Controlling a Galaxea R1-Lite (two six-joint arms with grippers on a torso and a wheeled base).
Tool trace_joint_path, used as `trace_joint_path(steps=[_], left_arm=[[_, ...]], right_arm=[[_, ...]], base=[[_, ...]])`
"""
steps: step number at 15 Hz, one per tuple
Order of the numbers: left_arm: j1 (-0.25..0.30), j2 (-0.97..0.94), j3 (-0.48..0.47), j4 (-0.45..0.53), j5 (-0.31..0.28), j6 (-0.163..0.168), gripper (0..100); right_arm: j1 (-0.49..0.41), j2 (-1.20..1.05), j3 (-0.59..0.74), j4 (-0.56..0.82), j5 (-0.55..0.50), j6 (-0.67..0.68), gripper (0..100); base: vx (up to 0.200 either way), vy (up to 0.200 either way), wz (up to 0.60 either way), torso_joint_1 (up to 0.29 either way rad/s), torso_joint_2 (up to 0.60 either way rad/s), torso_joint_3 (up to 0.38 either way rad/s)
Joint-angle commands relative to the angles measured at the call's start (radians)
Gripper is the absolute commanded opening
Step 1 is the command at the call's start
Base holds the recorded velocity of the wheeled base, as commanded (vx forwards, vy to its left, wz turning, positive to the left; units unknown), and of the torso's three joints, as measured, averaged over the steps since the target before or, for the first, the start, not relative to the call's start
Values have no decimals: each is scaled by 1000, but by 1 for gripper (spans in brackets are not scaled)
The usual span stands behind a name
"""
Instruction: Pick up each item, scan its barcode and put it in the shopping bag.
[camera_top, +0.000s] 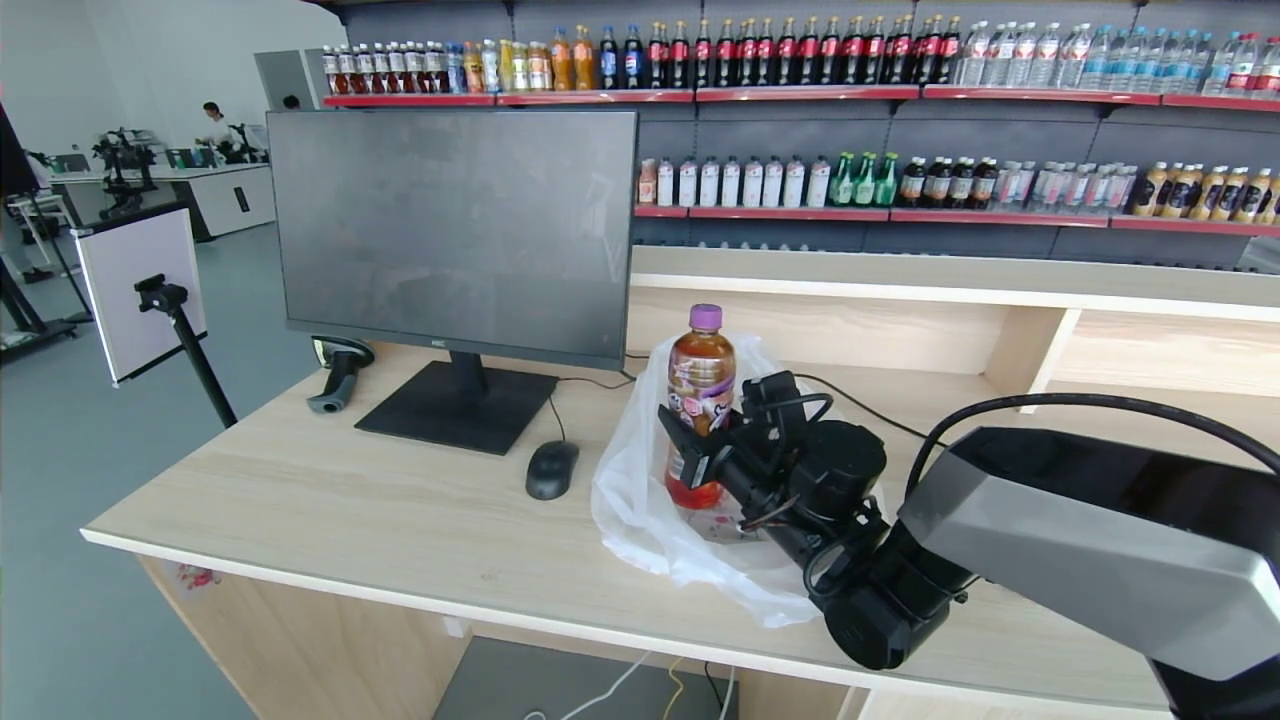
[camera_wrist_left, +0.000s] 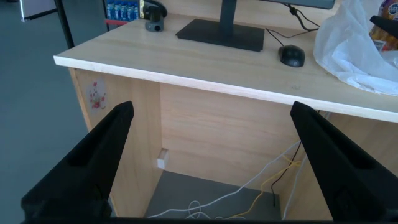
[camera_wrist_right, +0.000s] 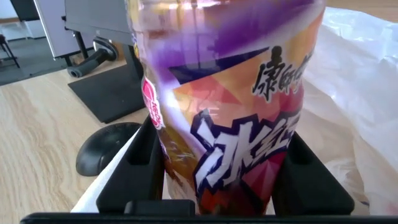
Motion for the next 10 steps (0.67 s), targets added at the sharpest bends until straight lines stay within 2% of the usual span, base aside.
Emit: trace_joint_path(steps=[1,10], left_arm=[[0,0,0,0,0,0,100],[2,0,0,0,0,-1,100]], right_arm=[[0,-2,8,0,0,0,0],[-3,-13,46,0,0,0,0]], base=[[0,0,0,0,0,0],[0,0,0,0,0,0]])
